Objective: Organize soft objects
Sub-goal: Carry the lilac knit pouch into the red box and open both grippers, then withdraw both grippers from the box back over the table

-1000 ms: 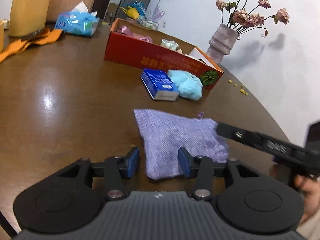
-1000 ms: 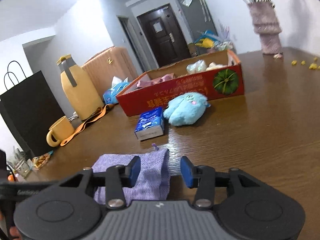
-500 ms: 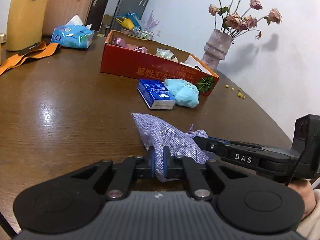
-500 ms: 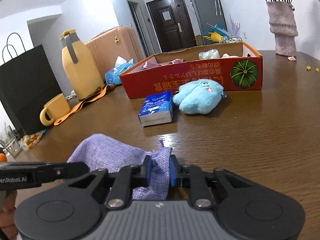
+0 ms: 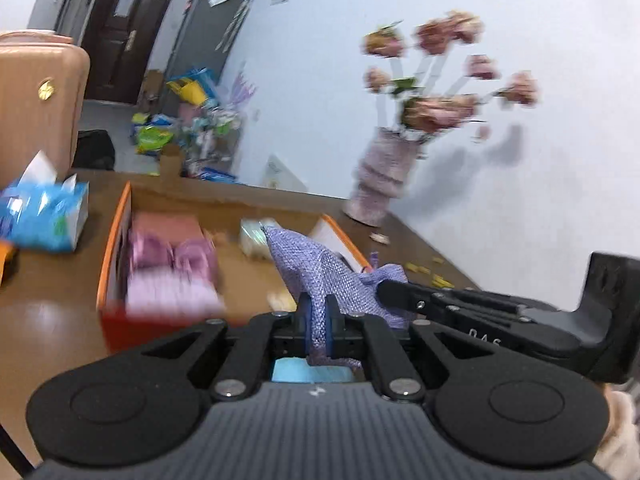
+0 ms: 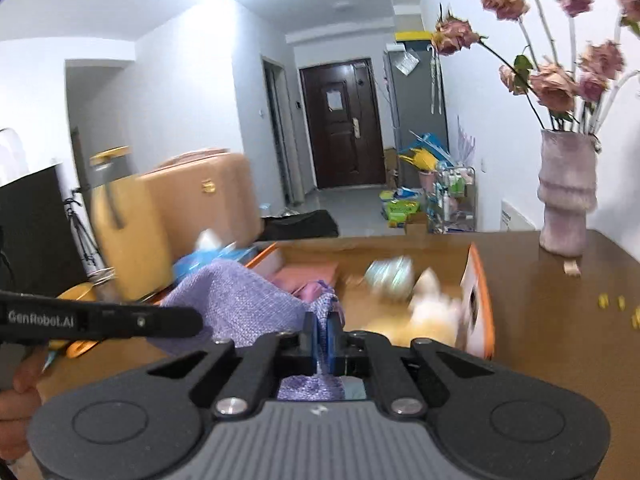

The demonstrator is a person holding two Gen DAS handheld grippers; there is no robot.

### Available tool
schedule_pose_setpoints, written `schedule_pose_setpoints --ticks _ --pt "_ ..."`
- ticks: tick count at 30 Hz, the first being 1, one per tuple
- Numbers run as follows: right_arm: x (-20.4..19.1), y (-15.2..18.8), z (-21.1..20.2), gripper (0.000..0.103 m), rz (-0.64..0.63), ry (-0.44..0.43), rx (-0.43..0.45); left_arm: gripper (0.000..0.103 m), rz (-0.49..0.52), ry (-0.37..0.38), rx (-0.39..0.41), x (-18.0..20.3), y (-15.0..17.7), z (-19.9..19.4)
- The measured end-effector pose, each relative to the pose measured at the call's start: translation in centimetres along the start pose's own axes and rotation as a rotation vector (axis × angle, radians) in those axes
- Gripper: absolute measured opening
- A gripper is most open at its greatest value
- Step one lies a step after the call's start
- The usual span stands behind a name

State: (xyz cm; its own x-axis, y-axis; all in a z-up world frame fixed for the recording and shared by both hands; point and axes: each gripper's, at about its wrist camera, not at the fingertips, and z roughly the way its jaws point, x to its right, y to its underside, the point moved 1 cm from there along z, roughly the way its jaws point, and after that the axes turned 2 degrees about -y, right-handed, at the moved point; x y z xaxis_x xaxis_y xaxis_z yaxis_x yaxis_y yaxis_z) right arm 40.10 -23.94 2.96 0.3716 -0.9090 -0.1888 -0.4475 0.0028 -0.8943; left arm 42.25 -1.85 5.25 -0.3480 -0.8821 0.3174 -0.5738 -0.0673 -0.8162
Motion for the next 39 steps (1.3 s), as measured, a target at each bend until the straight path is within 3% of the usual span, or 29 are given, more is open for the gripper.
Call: schedule_pose_setpoints --ticks 2,4,7,9,12,14,16,23,27,32,39 --pt "2.2 -3.2 5.0 0.005 0.019 -0.007 -0.08 0.007 0.037 -0.019 -0.06 -0.8 -3.0 5.0" --pt "3.9 -5.1 9.9 0.005 0.022 0.037 -0.149 0.007 0.031 -0.091 -0.145 -2.2 -4.8 10.0" --pt "6.4 -6.3 16.8 0.005 0.042 0.106 -0.24 0.007 0.041 -0.167 -0.247 -4.0 -5.5 16.6" --pt "8.1 -6.0 20.0 0.005 0.114 0.11 -0.298 0.009 0.069 -0.224 -0.265 -4.4 -5.2 18.8" --pt "9.1 -4.8 23.2 0.005 0.137 0.125 -0.38 0.012 0.11 -0.242 -0.275 -4.9 -4.3 20.2" --pt "9.5 -4.4 23.9 0.013 0.164 0.129 -0.417 0.021 0.123 -0.24 -0.271 -4.9 -4.0 20.2" --pt "9.7 -4.5 23.6 0.021 0.167 0.143 -0.407 0.032 0.126 -0.211 -0.272 -4.8 -3.7 20.0" --pt "9.4 -6.7 19.9 0.031 0.134 0.16 -0.351 0.039 0.152 -0.217 -0.184 -3.6 -5.7 15.5" --pt "8.7 -9.6 14.5 0.04 0.069 0.173 -0.27 0.045 0.161 -0.229 -0.095 -2.5 -7.7 9.7" --pt "7.7 -12.9 4.9 0.053 -0.014 0.198 -0.148 0.069 0.179 -0.278 0.039 -1.5 -9.4 0.5" --pt "5.8 -13.1 -3.2 0.055 -0.046 0.214 -0.075 0.07 0.163 -0.322 0.111 -0.2 -9.1 -6.9"
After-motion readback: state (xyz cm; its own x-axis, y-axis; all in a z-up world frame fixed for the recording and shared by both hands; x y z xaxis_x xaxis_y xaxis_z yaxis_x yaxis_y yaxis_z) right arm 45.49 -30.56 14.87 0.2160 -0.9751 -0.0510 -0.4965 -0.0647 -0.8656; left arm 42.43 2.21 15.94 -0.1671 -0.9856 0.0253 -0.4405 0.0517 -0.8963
